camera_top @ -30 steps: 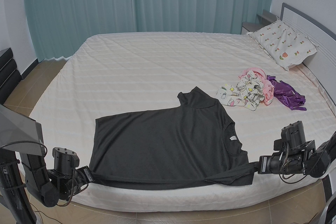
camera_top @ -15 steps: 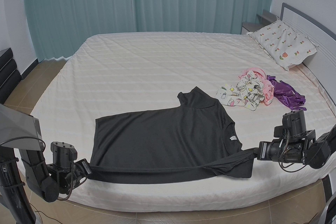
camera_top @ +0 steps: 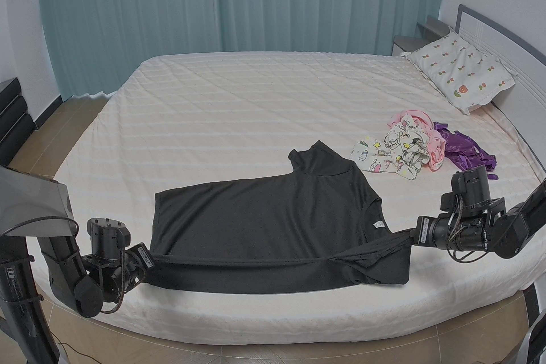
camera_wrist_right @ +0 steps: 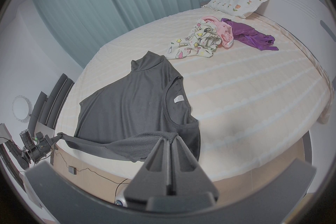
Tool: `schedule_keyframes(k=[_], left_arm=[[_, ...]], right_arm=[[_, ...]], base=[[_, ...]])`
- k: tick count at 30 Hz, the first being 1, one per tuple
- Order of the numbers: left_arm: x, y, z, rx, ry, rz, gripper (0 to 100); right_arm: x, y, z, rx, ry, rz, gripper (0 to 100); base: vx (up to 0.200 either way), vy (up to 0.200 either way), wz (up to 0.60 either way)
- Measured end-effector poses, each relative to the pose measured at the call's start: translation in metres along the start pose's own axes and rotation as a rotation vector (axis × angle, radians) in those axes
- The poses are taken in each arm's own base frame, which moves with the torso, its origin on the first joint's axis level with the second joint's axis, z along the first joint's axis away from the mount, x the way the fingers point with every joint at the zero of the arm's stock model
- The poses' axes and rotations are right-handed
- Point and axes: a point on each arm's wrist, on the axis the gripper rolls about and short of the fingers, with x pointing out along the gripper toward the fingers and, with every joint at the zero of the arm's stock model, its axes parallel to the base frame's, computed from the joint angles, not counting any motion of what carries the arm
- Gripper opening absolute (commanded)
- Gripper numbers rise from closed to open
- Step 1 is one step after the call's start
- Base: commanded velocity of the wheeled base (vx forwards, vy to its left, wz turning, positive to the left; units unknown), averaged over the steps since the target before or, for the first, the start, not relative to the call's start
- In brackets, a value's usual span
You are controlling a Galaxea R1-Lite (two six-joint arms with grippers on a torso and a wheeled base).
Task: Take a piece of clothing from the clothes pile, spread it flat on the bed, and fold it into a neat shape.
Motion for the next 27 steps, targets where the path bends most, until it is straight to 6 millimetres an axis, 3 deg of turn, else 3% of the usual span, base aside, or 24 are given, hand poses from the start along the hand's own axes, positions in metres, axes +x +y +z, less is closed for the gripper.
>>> schedule_keyframes(k=[5,27], left_arm=[[0.012,-0.004,0.001,-0.006,-0.011,-0.003,0],[0.067,-0.018,0.004,-0.026,-0.043,-0.006,0]], right_arm=[[0.007,0.0,0.008,0.007,-0.005,-0.006,0],[0.072,0.003,0.035,0.049,-0.03,-0.016,0]], base=[[0.0,0.0,0.0],[0.0,0.0,0.0]])
